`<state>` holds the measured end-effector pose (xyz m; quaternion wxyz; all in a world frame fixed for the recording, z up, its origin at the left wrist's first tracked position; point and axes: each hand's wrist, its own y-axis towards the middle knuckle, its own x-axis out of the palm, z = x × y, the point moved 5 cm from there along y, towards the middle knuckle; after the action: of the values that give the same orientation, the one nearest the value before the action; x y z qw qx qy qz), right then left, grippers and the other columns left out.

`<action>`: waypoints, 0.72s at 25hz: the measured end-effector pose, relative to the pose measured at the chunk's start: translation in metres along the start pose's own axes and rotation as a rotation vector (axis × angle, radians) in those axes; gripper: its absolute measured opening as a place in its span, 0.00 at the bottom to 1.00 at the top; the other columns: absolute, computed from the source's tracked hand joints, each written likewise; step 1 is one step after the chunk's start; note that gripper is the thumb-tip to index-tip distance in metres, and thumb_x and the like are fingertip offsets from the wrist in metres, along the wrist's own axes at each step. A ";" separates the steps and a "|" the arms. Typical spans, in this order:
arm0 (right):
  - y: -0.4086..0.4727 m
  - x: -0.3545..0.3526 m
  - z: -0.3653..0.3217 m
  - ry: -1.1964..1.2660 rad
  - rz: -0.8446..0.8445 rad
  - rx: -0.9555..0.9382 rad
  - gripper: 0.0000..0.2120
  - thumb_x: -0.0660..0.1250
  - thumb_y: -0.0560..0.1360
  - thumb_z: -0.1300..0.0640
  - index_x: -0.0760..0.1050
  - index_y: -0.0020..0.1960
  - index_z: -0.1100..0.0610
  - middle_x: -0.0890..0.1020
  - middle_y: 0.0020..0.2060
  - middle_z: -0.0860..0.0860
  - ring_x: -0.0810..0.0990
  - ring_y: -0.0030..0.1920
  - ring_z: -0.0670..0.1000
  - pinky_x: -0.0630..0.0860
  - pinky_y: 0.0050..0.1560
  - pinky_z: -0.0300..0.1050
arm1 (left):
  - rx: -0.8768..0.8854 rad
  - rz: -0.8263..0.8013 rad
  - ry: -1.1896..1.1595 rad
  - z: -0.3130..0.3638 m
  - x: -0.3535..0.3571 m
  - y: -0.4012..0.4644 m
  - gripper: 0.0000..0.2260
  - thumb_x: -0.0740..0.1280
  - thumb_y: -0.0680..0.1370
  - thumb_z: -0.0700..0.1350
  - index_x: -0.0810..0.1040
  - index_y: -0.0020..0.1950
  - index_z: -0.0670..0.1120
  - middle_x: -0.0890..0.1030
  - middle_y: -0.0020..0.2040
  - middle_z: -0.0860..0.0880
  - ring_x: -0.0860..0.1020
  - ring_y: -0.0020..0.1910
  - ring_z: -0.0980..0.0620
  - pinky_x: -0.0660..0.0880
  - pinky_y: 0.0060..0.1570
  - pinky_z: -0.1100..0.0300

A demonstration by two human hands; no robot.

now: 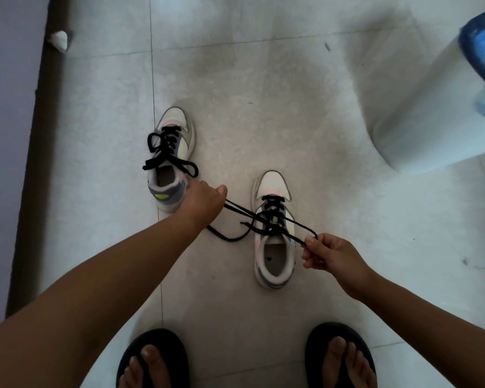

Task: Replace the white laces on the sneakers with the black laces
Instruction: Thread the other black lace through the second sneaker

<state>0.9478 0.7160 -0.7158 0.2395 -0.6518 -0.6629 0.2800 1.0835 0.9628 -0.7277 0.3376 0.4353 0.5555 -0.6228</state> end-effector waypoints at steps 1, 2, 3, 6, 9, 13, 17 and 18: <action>0.000 0.000 0.001 -0.008 -0.006 -0.002 0.12 0.65 0.76 0.53 0.76 0.39 0.60 0.82 0.33 0.53 0.81 0.33 0.51 0.80 0.42 0.44 | -0.033 0.018 -0.008 -0.005 -0.003 0.000 0.07 0.58 0.75 0.35 0.65 0.52 0.43 0.80 0.44 0.44 0.77 0.45 0.45 0.65 0.41 0.53; -0.001 0.001 0.001 -0.008 -0.005 -0.001 0.12 0.65 0.76 0.53 0.76 0.39 0.61 0.82 0.33 0.54 0.81 0.33 0.51 0.79 0.43 0.45 | 0.041 -0.001 0.098 -0.004 0.002 -0.002 0.07 0.58 0.76 0.35 0.66 0.52 0.43 0.80 0.45 0.44 0.78 0.45 0.45 0.65 0.41 0.54; -0.001 0.001 0.002 -0.004 0.005 0.001 0.12 0.65 0.76 0.53 0.76 0.39 0.61 0.82 0.33 0.54 0.81 0.33 0.51 0.79 0.43 0.45 | -0.024 -0.046 0.103 -0.006 0.003 -0.002 0.07 0.57 0.77 0.35 0.68 0.53 0.42 0.80 0.47 0.44 0.78 0.47 0.45 0.66 0.42 0.55; 0.000 0.000 0.001 0.000 0.037 -0.006 0.12 0.66 0.76 0.54 0.76 0.38 0.61 0.82 0.33 0.54 0.80 0.32 0.50 0.80 0.40 0.42 | 0.069 -0.293 0.005 -0.002 0.019 0.003 0.08 0.57 0.80 0.39 0.74 0.53 0.39 0.79 0.50 0.43 0.79 0.45 0.44 0.71 0.38 0.58; -0.001 0.001 0.001 -0.043 0.034 -0.018 0.12 0.67 0.75 0.54 0.76 0.37 0.61 0.82 0.32 0.54 0.79 0.32 0.50 0.80 0.39 0.41 | 0.050 -0.468 -0.109 -0.009 0.018 0.001 0.08 0.58 0.80 0.38 0.76 0.52 0.37 0.79 0.44 0.42 0.80 0.43 0.44 0.75 0.34 0.59; 0.000 -0.002 -0.001 0.010 0.075 0.009 0.10 0.67 0.75 0.54 0.79 0.40 0.59 0.84 0.36 0.53 0.82 0.37 0.51 0.78 0.41 0.40 | -0.096 -0.212 -0.219 -0.008 0.008 0.000 0.12 0.54 0.82 0.44 0.74 0.55 0.41 0.77 0.56 0.40 0.77 0.54 0.41 0.71 0.47 0.53; 0.015 0.016 -0.016 0.548 -0.003 0.088 0.08 0.62 0.78 0.58 0.79 0.51 0.58 0.84 0.41 0.51 0.83 0.42 0.47 0.75 0.46 0.41 | -0.099 -0.003 -0.863 0.019 -0.032 0.009 0.15 0.58 0.81 0.53 0.73 0.43 0.43 0.81 0.42 0.43 0.79 0.37 0.47 0.77 0.38 0.59; 0.019 0.023 -0.022 0.541 -0.016 0.095 0.09 0.61 0.79 0.59 0.78 0.53 0.58 0.83 0.37 0.51 0.81 0.37 0.47 0.75 0.43 0.40 | -0.035 0.028 -0.983 0.030 -0.049 0.009 0.12 0.62 0.79 0.52 0.73 0.41 0.46 0.80 0.39 0.46 0.78 0.31 0.53 0.75 0.33 0.65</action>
<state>0.9760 0.7404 -0.7141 0.4403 -0.6856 -0.5661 0.1247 1.1057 0.9290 -0.6858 0.5754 0.0916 0.3352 -0.7404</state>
